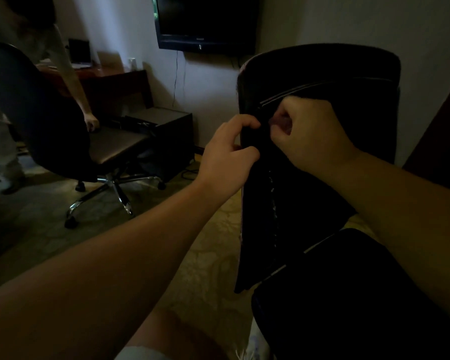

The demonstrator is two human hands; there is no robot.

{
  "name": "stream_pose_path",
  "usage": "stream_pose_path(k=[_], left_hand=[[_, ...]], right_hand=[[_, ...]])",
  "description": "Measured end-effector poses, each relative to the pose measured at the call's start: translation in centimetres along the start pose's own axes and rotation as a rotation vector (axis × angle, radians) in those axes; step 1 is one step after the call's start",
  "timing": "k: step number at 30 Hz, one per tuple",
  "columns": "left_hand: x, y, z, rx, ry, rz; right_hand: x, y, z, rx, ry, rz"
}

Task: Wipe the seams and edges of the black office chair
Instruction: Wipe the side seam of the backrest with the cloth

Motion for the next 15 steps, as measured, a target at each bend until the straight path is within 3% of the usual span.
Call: stream_pose_path(k=[6, 10, 15], left_hand=[[0.5, 0.9, -1.0, -0.056, -0.101, -0.092], [1.8, 2.5, -1.2, -0.007, -0.160, -0.128], [2.3, 2.7, -0.9, 0.009, -0.177, -0.107]], right_hand=[[-3.2, 3.9, -0.8, -0.031, -0.137, -0.095], [-6.4, 5.9, -1.5, -0.002, -0.143, -0.154], [-10.0, 5.3, -1.3, -0.065, -0.233, -0.413]])
Point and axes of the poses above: each hand's wrist, its own y-axis away from the middle knuckle, its own z-axis out of the back of the hand, x = y × z, the point moved 2 cm from there along -y, towards the middle knuckle, and after that the axes turned 8 degrees about -z, right-handed, at the moved point
